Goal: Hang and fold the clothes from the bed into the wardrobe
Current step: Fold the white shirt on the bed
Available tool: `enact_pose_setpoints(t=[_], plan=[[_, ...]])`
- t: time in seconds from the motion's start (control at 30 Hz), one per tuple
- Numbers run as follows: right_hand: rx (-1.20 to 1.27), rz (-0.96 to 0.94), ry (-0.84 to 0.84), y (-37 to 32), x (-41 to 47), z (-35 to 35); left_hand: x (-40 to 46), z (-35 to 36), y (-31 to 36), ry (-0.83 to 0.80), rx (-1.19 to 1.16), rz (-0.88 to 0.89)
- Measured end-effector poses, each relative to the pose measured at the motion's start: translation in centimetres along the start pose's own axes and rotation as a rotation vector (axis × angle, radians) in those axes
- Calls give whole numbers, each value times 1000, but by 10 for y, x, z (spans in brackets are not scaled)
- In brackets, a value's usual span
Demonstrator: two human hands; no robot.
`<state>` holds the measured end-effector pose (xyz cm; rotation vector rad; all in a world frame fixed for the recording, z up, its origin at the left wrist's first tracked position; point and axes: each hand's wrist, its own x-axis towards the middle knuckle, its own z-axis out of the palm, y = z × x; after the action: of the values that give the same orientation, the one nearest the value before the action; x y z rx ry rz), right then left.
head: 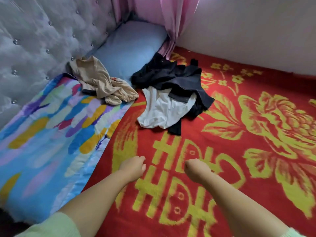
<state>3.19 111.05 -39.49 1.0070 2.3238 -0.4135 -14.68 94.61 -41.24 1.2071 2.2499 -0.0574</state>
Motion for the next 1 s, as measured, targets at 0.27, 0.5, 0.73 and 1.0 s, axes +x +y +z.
enact_pose_setpoints(t=[0.27,0.5,0.73,1.0], plan=[[107,-113,136,-46,149,-23,154,-1,-42,154,42,15],[124,-181,338,-78,247,-19,263,22,-74,278,159,24],[-50,-109,307,-76,292,-12,307,38,-105,698,30,320],[-195,-202,221,-62,234,0,235,56,-103,355,17,613]])
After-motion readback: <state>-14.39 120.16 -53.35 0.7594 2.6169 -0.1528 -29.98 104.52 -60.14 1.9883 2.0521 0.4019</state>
